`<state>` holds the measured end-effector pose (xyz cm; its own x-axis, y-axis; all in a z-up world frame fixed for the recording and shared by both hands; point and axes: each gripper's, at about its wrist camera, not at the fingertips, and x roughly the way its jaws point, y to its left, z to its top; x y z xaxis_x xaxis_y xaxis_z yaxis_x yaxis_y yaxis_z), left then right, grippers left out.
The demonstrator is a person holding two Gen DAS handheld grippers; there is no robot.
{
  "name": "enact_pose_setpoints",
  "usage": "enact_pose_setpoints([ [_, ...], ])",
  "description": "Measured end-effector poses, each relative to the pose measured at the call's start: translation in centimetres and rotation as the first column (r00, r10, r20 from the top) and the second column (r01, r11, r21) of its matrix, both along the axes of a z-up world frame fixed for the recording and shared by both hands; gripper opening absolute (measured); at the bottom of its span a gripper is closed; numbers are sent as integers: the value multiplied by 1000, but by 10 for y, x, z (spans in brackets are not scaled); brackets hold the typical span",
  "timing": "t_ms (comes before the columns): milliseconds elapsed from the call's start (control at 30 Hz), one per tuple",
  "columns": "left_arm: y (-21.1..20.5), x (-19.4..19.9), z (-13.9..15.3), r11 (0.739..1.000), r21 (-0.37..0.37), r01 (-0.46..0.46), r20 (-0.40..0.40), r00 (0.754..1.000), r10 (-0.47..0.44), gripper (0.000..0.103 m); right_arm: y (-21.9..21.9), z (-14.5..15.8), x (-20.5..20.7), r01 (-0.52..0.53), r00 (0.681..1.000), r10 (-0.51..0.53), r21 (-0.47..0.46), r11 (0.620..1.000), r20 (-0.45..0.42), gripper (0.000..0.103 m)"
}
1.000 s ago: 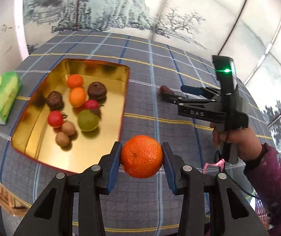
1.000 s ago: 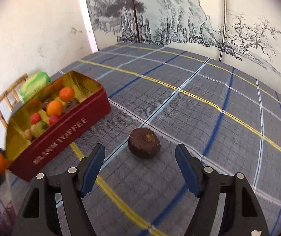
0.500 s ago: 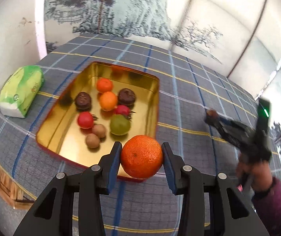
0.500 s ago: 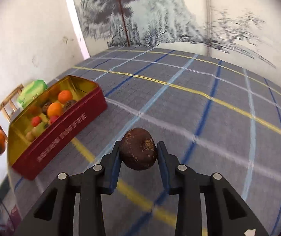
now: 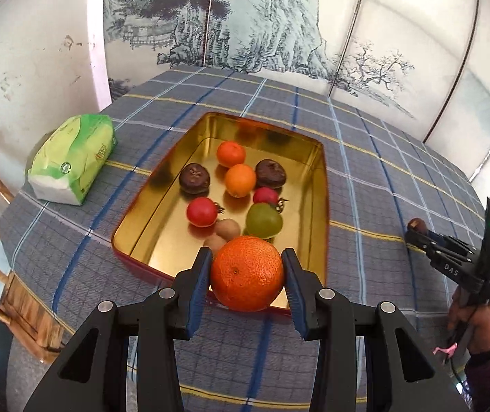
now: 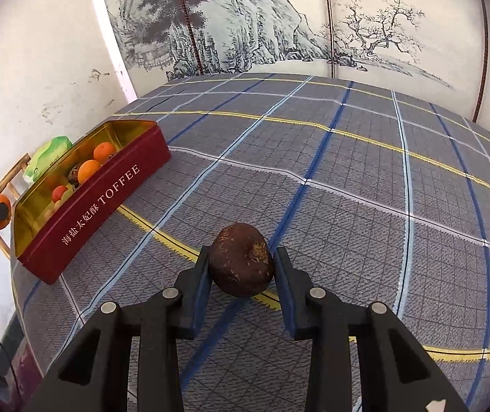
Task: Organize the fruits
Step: 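Lower the tangerine into the tin and open the left gripper while the right holds the mangosteen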
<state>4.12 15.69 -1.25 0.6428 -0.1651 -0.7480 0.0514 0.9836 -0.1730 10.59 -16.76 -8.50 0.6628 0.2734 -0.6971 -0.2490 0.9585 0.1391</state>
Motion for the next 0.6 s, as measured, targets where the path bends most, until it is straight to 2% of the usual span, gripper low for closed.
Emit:
enact_pose_setpoints([
  [233,3,7,-3,1000,-15,6,1,1000,-6,42,2,-2,1,5,1000,-5,-19,1000,-12,32],
  [433,-4,13,-6,1000,-2,29,4,1000,-29,42,-3,-3,2,23,999,-23,3,1000,-22,32],
  [600,-8,16,-1,999,3,37,31,999,-37,42,-5,-3,3,25,999,-24,4,1000,-25,32],
])
